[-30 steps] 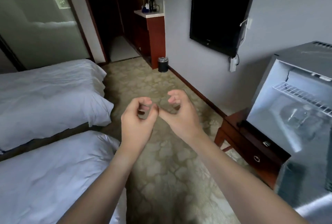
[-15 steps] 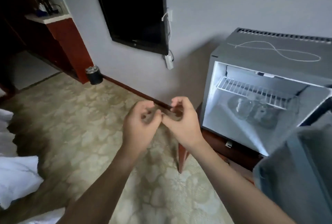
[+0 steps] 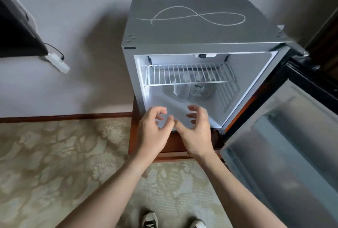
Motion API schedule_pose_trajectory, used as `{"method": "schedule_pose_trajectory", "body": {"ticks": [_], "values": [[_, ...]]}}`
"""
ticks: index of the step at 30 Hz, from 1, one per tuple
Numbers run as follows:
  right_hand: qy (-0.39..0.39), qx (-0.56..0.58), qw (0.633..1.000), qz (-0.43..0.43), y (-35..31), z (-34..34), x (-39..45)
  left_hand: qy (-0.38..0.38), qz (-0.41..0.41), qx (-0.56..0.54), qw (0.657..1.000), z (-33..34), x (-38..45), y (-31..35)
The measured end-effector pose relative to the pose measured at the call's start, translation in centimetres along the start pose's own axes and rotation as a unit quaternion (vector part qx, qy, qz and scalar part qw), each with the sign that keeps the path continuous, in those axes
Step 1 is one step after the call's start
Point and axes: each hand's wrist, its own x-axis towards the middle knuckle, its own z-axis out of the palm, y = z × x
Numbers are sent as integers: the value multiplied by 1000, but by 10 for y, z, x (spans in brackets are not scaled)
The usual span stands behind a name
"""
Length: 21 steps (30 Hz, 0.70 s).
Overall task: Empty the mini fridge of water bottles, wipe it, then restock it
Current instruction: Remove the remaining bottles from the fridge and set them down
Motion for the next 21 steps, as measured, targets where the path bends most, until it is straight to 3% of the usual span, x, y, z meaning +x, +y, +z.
{"method": "schedule_pose_trajectory", "body": {"ticks": [9, 13, 17, 21], "values": [[105, -27, 994, 23, 116, 18, 129, -91, -55, -6, 994, 125, 104, -89], [137, -33, 990, 9, 147, 28, 191, -80, -65, -49, 993, 182, 151, -128], [156, -73, 985, 35, 156, 45, 220, -87, -126, -45, 987, 209, 179, -154], [119, -98, 983, 99, 154, 42, 239, -122, -154, -27, 980, 207, 191, -161]]}}
